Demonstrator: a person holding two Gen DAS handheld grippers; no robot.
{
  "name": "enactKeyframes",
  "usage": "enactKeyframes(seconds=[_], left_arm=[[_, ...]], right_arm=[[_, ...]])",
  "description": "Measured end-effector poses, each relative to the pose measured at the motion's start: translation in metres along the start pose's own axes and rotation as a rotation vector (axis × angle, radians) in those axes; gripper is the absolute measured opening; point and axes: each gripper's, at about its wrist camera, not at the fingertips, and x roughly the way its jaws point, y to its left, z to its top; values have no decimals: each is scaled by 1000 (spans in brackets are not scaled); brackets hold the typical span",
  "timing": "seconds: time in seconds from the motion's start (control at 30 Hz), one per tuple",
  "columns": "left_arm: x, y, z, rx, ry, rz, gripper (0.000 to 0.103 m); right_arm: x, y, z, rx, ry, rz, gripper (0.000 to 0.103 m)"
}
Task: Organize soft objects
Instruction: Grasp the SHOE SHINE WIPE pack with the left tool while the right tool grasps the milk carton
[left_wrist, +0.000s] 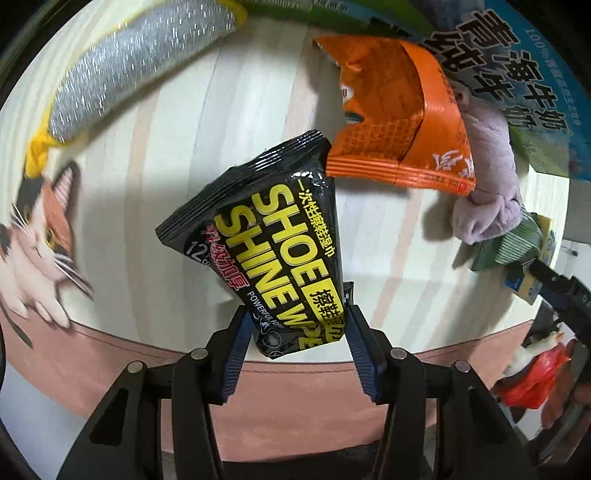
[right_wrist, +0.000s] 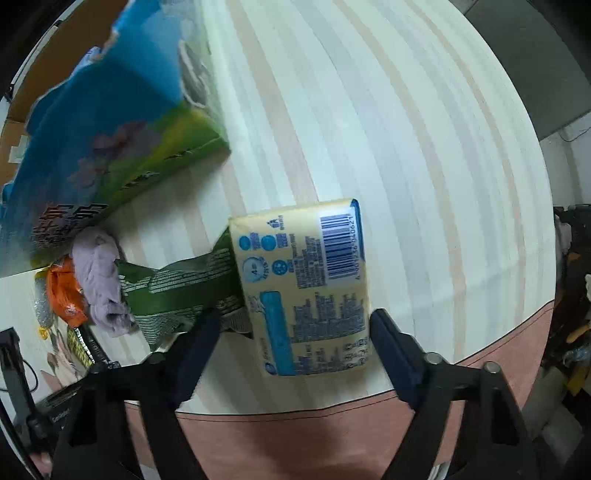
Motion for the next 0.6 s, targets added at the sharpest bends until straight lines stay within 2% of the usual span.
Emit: enactKeyframes(seconds=[0.17,0.2,0.37,0.47,0.57,0.6], left_arm=[[8,15,-12,9,-10,5,50],[9,14,-18,13,-12,12,51],[-3,-8,-3,5,-33,53,56],[5,-8,-1,-19,-56,58,54],[7,-16,-10,55,-74,117,52],[-5,-17,-11,75,-73,131,52]], right_arm=[[3,-7,-15,-79,44,-17,65],[4,-8,-22,-96,55,-24,65],[10,-9,-59,-164,116,-35,65],[16,-14,-65,-137,102,-28,67],[26,-17,-59,-99,97,-17,67],[27,-19,-57,-100,97,-22,67]])
